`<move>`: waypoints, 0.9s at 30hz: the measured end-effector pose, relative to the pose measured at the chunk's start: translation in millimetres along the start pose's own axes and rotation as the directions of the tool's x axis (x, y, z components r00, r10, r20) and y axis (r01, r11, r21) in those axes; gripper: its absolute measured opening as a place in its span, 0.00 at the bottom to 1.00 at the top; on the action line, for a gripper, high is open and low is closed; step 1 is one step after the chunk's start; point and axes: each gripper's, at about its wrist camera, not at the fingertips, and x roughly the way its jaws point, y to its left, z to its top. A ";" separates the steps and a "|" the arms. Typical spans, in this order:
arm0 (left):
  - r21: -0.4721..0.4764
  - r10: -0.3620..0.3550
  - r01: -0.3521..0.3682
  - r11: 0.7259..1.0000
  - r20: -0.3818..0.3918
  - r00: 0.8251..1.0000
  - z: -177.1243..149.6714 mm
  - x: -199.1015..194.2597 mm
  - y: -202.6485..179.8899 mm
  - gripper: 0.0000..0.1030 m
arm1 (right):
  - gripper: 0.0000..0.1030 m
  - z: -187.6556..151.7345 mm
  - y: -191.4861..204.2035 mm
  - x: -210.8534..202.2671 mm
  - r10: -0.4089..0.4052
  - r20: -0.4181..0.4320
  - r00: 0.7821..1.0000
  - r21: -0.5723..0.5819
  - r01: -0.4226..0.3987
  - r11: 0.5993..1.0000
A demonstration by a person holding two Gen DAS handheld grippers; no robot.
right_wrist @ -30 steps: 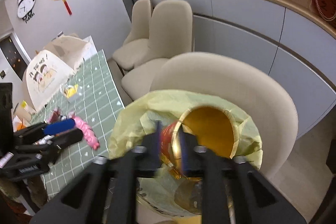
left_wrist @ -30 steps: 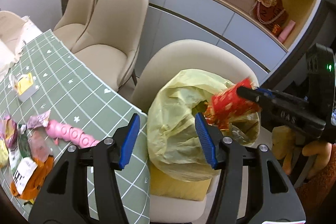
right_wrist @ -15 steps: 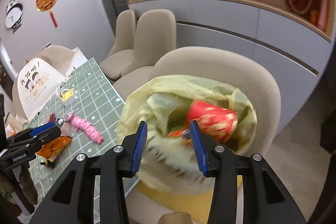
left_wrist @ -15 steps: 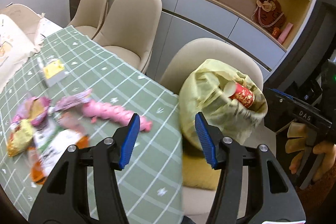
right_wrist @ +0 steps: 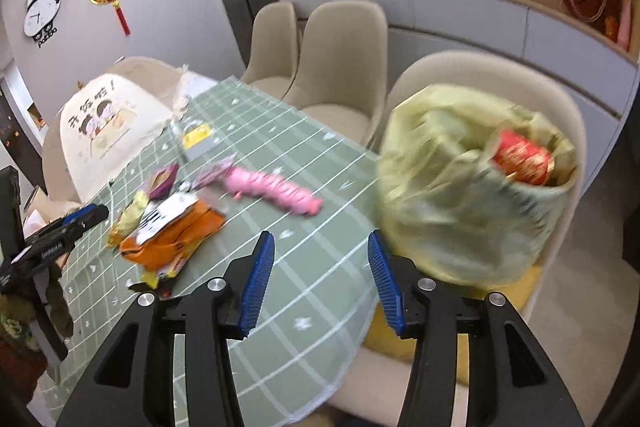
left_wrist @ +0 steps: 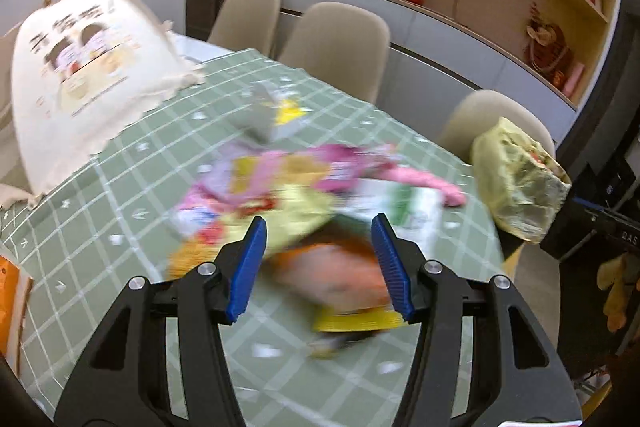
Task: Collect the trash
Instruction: 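Return both tools to the table and grasp the yellow-red snack stick with the left gripper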
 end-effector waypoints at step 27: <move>-0.227 -0.172 0.117 0.967 -0.241 0.955 -17.2 55.8 95.5 0.18 | 0.45 64.2 169.2 125.5 0.173 -0.199 0.965 -0.351 -0.235 0.906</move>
